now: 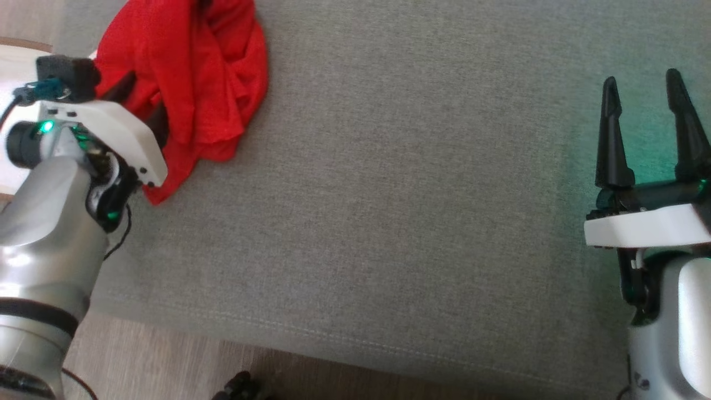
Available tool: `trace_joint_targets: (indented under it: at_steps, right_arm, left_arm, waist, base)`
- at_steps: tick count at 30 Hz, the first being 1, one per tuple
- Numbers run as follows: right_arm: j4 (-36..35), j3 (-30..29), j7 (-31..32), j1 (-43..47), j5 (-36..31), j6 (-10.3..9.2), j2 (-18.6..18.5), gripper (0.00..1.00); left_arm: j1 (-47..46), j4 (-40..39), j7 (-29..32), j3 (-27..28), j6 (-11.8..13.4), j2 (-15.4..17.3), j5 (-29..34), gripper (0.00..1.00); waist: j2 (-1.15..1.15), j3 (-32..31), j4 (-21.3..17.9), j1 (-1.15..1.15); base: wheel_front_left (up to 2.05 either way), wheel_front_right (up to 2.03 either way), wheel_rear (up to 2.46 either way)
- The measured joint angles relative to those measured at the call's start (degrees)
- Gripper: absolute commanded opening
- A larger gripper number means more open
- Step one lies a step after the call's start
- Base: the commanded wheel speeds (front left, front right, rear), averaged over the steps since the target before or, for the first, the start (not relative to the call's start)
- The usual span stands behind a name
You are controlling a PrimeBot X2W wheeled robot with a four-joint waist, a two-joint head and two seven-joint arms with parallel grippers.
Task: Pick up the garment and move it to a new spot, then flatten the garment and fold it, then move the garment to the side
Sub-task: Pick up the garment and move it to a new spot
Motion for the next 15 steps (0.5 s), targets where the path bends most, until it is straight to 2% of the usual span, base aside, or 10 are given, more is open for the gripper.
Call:
trace_joint_targets:
  at_steps: [2, 3, 8, 10, 15]
  right_arm:
    - [0.0, 0.0, 0.0, 0.0, 0.0, 0.00, 0.0, 1.00]
    - [0.0, 0.0, 0.0, 0.0, 0.0, 0.00, 0.0, 1.00]
    - [0.8, 0.6, -0.4, 0.0, 0.1, 0.00, 0.0, 1.00]
    - [1.5, 1.4, -0.7, 0.1, 0.3, 0.00, 0.0, 1.00]
    - [3.5, 2.3, -2.0, 0.3, 2.0, 0.00, 0.0, 1.00]
  left_arm:
    - [-0.4, 0.7, 0.4, -2.0, 0.0, 0.1, -2.0, 0.08]
    - [-0.5, 0.9, 0.4, -2.9, 0.0, 0.1, -2.9, 0.00]
    - [-0.7, 2.5, -2.0, -5.3, 0.0, 0.9, -5.4, 0.00]
    - [-0.7, 3.5, -5.6, -5.8, 0.0, 1.7, -5.5, 0.00]
    - [-1.6, 4.2, -11.0, -3.9, 0.0, 2.5, -5.4, 0.00]
  waist:
    - [0.00, 0.1, -0.4, -0.01]
    - [0.00, -0.1, -0.5, 0.00]
    - [0.00, -1.2, -1.1, -0.01]
    - [0.00, -2.1, -1.5, -0.01]
    - [0.00, -5.1, -2.4, -0.01]
  base:
    - [0.00, 0.00, 0.00]
    - [0.00, 0.00, 0.00]
    - [0.00, 0.00, 0.00]
    - [0.00, 0.00, 0.00]
    - [0.00, 0.00, 0.00]
